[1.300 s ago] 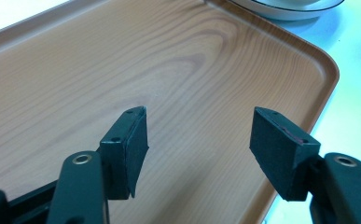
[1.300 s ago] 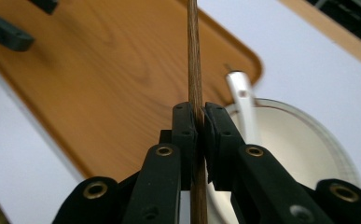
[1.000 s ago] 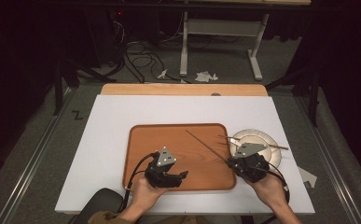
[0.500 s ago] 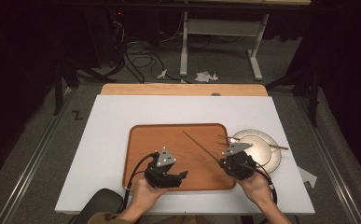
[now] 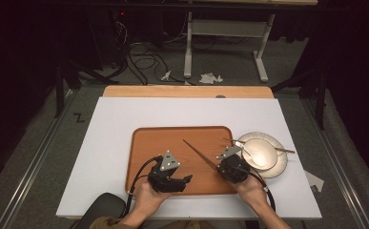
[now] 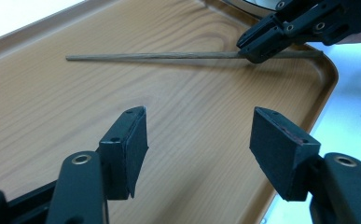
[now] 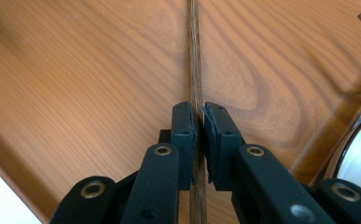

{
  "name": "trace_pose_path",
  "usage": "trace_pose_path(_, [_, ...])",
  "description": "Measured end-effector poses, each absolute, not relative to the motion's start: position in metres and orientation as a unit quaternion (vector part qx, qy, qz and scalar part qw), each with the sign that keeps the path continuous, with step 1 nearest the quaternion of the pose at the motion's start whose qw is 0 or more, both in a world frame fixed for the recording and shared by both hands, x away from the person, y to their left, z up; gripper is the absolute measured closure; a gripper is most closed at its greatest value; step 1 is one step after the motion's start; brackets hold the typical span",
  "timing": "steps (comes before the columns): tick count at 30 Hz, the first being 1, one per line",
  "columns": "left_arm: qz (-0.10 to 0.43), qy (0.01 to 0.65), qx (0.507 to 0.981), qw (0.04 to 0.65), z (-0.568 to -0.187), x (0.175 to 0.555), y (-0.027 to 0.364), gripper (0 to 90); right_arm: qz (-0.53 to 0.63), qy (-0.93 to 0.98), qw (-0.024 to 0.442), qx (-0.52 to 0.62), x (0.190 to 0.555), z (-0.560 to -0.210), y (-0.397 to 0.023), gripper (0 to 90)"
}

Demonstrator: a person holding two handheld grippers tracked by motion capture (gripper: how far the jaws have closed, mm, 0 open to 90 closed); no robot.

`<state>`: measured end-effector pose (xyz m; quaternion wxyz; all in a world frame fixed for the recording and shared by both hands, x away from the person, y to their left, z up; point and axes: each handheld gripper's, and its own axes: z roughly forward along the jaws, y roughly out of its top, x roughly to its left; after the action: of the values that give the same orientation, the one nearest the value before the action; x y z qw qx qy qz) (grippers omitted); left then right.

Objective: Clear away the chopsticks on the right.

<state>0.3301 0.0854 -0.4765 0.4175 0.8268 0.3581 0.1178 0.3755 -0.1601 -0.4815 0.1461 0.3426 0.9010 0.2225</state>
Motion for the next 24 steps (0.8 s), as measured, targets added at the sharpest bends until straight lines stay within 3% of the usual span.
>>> trace_pose_path(24, [0.118, 0.354, 0.829, 0.417, -0.476, 0.329, 0.085, 36.7, 0.201, 0.884, 0.181, 0.382, 0.382, -0.488, -0.174, 74.8])
